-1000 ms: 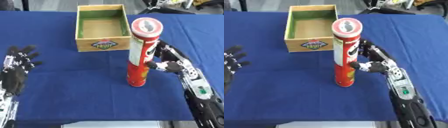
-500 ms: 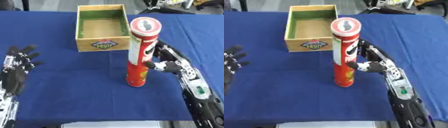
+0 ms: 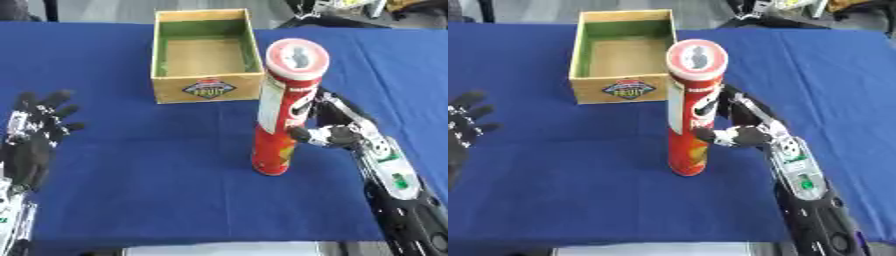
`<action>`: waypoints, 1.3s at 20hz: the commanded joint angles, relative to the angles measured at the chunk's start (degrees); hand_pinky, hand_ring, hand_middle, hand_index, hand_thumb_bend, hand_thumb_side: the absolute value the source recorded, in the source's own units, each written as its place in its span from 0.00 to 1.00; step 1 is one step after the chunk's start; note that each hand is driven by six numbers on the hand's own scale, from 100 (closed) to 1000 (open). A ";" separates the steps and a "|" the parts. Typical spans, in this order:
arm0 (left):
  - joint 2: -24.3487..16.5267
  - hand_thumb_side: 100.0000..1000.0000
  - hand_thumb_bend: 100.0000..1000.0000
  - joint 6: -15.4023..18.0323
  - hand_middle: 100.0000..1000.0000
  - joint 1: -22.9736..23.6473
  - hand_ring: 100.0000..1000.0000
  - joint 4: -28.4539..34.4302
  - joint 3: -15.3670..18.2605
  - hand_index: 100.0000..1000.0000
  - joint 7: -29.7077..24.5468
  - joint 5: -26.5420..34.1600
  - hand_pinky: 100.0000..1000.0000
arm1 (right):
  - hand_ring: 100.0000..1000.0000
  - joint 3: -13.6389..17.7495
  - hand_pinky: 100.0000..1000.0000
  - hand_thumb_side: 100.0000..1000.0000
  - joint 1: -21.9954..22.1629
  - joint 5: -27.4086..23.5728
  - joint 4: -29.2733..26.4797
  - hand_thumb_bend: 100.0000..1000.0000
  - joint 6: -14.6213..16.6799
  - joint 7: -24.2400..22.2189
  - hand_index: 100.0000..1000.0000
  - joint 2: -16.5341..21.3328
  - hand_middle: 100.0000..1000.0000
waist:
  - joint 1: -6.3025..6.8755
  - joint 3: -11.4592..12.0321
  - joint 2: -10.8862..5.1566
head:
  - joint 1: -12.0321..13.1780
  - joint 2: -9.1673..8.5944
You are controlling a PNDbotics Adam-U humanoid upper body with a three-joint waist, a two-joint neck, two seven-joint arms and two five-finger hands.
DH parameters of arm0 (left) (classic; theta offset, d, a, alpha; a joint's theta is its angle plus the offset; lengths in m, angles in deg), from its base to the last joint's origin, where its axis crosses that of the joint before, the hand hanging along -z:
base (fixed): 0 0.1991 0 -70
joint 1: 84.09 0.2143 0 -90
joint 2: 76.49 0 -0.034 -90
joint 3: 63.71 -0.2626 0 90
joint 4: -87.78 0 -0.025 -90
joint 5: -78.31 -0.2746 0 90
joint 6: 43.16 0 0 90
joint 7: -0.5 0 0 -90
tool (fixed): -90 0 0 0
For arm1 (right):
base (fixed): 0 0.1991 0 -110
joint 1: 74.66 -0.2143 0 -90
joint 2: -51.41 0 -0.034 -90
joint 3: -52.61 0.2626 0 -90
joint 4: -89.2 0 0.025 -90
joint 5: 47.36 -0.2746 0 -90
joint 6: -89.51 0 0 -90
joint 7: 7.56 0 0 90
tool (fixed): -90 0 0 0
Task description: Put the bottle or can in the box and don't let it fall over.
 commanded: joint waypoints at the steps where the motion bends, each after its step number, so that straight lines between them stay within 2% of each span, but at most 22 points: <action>1: -0.46 1.00 0.35 0.11 0.91 -0.49 0.90 0.63 0.05 0.91 -0.17 -0.17 0.77 | 0.95 -0.64 0.81 0.28 -0.69 -1.11 -1.35 0.70 -0.01 -1.10 0.96 1.33 0.92 | 0.11 -0.04 -0.93 | -0.17 -0.08; 26: -0.41 1.00 0.35 0.10 0.91 -0.60 0.91 0.59 -0.06 0.91 -0.34 -0.13 0.77 | 0.95 -3.94 0.79 0.27 -1.96 -2.98 -1.15 0.68 -0.60 -5.07 0.95 -0.85 0.90 | 0.05 0.35 -0.84 | -0.61 -0.08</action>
